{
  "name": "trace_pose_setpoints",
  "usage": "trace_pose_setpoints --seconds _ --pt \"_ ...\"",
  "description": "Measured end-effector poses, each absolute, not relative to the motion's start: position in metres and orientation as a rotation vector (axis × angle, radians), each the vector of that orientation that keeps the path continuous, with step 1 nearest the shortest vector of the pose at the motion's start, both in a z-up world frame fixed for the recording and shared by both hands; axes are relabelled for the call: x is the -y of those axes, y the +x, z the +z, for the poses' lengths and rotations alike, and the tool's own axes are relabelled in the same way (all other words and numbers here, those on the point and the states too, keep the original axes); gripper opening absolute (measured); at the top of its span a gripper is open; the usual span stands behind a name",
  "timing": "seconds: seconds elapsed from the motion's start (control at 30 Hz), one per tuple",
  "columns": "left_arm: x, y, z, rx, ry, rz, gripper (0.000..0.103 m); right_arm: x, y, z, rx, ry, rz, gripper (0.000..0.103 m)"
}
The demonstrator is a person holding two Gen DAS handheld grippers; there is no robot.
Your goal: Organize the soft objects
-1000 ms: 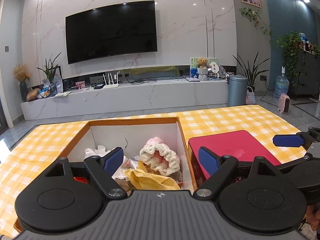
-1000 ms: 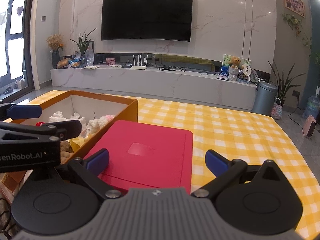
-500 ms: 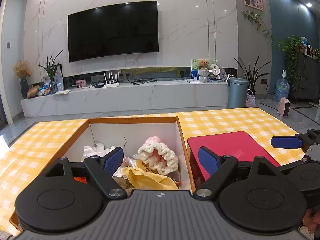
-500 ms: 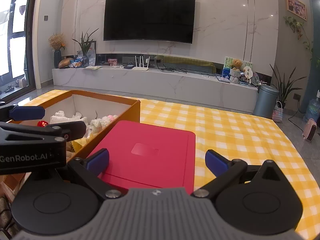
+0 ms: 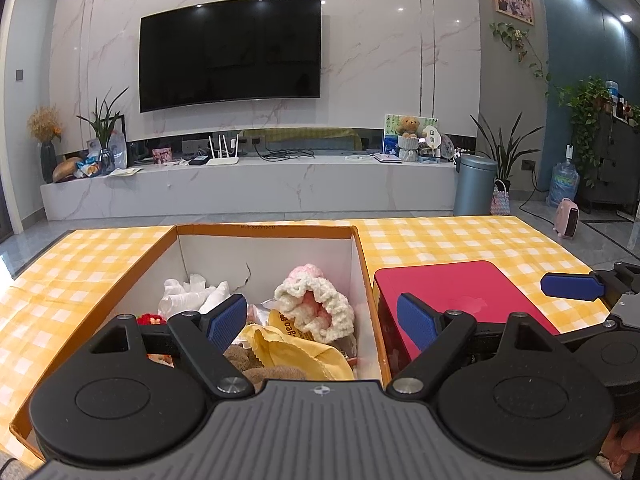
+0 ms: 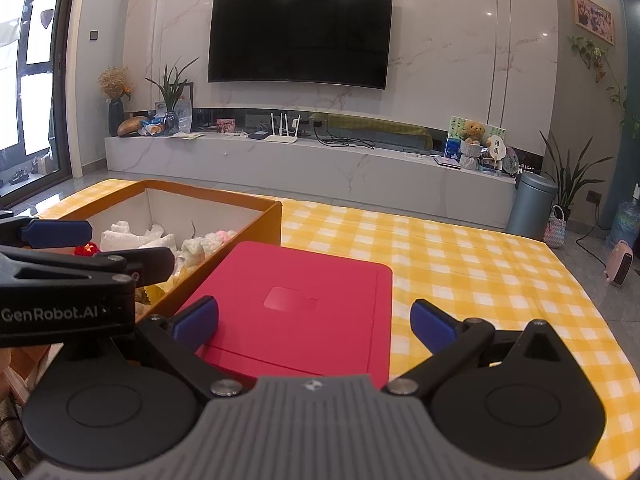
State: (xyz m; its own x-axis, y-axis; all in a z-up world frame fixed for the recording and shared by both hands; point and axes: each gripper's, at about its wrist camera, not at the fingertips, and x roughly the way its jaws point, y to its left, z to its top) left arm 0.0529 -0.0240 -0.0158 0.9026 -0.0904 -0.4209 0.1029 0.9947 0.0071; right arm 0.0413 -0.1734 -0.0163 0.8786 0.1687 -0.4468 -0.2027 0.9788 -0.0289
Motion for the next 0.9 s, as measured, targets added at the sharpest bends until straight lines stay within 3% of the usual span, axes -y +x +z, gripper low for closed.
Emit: trace_pose_setpoints --seconds 0.9 --pt "0.0207 0.0549 -0.0179 -0.479 -0.016 -0.079 0.099 0.1767 0.0415 -0.0200 -0.461 -0.043 0.212 0.100"
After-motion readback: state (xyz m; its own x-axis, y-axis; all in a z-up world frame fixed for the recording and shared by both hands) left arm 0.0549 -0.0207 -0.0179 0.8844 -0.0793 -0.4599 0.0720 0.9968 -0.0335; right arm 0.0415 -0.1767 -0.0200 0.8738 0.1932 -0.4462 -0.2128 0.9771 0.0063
